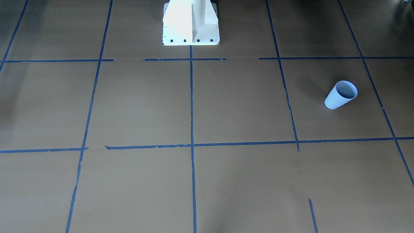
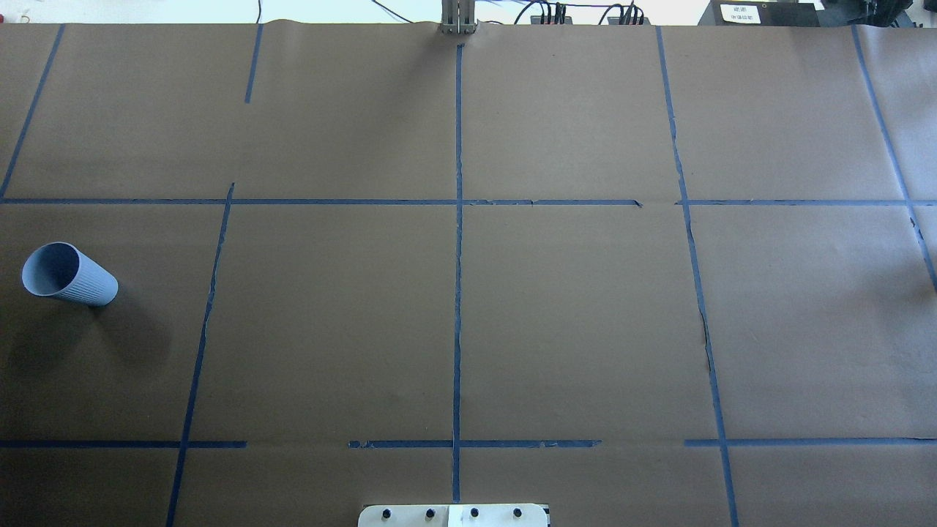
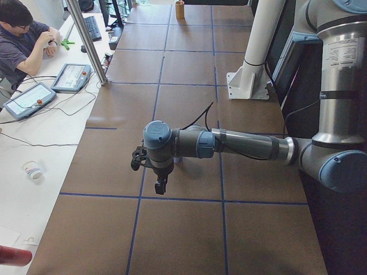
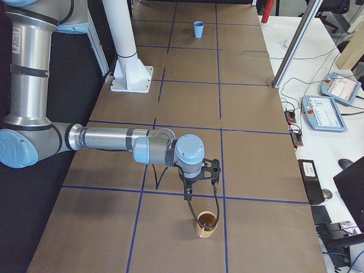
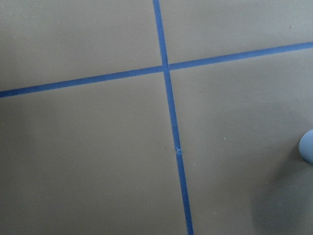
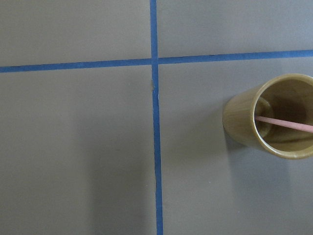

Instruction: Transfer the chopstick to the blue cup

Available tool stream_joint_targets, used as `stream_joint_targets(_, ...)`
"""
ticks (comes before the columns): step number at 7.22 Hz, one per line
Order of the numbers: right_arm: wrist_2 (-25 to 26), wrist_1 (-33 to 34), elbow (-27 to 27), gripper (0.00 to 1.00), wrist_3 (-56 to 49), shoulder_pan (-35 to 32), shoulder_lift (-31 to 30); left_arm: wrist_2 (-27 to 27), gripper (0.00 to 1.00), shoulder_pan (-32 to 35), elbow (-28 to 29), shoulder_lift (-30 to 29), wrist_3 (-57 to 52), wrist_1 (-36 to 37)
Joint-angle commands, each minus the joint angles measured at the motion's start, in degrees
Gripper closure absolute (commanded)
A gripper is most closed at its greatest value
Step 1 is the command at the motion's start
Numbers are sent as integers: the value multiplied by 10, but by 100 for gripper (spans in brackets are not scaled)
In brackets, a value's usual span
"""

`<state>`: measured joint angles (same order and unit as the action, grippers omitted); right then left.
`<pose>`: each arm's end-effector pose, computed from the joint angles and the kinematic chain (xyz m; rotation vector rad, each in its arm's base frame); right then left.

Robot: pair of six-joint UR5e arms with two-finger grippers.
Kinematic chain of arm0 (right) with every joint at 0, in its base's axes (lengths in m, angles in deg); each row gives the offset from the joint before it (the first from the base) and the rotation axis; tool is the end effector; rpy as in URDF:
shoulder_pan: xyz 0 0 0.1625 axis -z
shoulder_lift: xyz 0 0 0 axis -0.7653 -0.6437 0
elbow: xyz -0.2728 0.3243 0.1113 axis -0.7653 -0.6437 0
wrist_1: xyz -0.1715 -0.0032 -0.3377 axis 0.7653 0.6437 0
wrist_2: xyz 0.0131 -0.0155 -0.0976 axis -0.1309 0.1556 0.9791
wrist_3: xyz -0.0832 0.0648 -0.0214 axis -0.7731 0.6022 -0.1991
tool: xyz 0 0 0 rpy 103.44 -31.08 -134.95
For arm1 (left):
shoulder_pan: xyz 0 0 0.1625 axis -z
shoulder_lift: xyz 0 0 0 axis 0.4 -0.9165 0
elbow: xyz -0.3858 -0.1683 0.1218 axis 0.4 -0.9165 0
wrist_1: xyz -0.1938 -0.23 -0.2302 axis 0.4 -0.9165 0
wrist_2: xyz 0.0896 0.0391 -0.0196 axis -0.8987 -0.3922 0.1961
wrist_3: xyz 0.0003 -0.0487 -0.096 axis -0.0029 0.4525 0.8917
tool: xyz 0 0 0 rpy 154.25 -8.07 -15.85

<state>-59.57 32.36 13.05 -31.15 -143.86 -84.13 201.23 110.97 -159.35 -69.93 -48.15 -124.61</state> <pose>0.0798 -0.3800 0.6633 0.0135 -0.8346 0.0476 -0.0366 -0.4285 0.6111 0.0810 0.7999 0.1106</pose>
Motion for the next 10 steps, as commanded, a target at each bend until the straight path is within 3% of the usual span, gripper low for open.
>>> stream_joint_targets(1, 0, 0, 1, 0, -1, 0, 1, 10, 0, -83, -37, 5, 204, -93)
stream_joint_targets(2, 0, 0, 1, 0, -1, 0, 4, 7, 0, -123, -35, 6, 275, -133)
stream_joint_targets(6, 0, 0, 1, 0, -1, 0, 5, -34, 0, -212, 9, 6, 380, -242)
stream_joint_targets(10, 0, 0, 1, 0, -3, 0, 4, -34, 0, -240, 37, 4, 380, -258)
